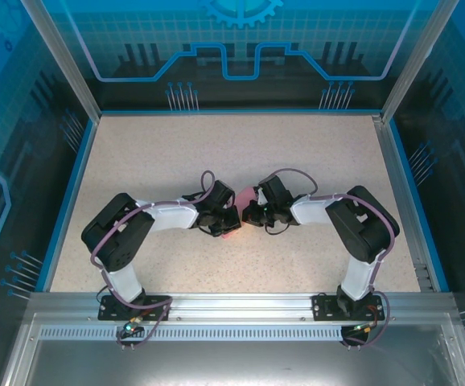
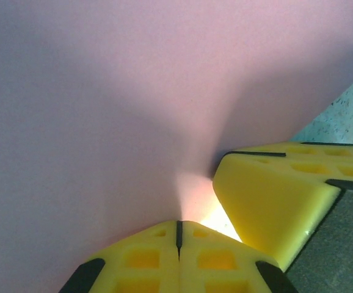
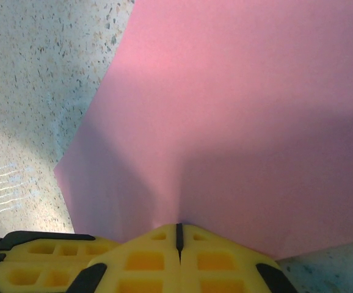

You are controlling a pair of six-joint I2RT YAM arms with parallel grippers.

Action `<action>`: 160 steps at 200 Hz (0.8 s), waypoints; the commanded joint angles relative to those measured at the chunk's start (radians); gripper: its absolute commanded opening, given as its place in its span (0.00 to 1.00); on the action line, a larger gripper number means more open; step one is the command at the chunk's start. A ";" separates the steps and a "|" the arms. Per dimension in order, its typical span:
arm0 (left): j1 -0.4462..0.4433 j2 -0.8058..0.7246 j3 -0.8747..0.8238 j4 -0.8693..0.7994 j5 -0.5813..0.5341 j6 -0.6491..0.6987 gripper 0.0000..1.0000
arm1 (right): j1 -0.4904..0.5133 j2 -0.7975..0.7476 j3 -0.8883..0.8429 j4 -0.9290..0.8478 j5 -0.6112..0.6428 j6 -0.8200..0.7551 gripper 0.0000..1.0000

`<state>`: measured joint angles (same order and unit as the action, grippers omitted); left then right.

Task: Fold a paper plane with a square sheet of paper (pick it up from the middle)
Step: First fold in half a square sheet of paper at the center of the table.

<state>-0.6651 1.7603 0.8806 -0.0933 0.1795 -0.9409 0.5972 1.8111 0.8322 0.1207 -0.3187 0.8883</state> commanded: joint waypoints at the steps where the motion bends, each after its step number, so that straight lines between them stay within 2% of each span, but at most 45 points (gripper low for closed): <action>1: -0.005 0.018 -0.042 -0.054 -0.041 0.003 0.05 | -0.024 0.025 0.010 -0.043 0.000 -0.031 0.04; 104: -0.005 0.028 -0.081 -0.092 -0.018 -0.039 0.04 | -0.262 0.081 0.039 -0.100 0.047 -0.125 0.04; 160: -0.005 0.033 -0.076 -0.096 -0.019 -0.042 0.04 | -0.307 0.057 0.123 -0.158 0.082 -0.165 0.04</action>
<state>-0.6651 1.7576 0.8509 -0.0280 0.1799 -0.9707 0.3431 1.8668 0.9211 0.0261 -0.3988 0.7715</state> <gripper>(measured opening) 0.050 0.043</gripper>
